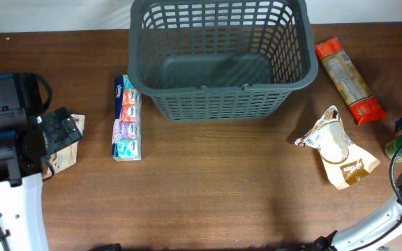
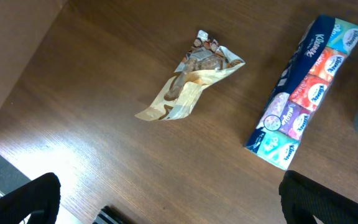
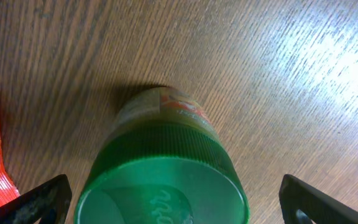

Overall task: Pack container
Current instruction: 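Lower the right gripper over the green-lidded jar and grasp it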

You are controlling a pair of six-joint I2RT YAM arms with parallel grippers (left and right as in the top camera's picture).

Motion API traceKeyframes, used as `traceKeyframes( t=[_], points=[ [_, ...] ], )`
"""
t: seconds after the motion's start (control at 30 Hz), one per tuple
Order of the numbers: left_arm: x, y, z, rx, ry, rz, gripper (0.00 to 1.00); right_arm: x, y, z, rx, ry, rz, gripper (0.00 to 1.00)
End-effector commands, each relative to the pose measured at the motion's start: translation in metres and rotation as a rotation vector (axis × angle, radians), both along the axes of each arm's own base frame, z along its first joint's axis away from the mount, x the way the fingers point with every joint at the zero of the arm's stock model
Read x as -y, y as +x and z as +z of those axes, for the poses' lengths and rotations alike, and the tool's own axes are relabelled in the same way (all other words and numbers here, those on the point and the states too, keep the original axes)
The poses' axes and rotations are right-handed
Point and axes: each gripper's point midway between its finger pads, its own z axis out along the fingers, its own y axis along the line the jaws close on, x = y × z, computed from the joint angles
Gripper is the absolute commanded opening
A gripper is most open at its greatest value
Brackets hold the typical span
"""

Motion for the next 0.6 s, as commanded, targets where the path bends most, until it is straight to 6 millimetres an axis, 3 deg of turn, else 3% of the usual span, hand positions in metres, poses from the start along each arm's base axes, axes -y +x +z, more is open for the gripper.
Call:
traceKeyframes(
  t=[0.0, 0.57],
  points=[
    [0.001, 0.001, 0.002, 0.008, -0.010, 0.001, 1.00, -0.002, 0.000, -0.008, -0.007, 0.016, 0.019, 0.99],
    [0.001, 0.001, 0.002, 0.008, -0.010, 0.001, 1.00, -0.010, -0.002, -0.030, -0.011, 0.046, 0.030, 0.99]
  ],
)
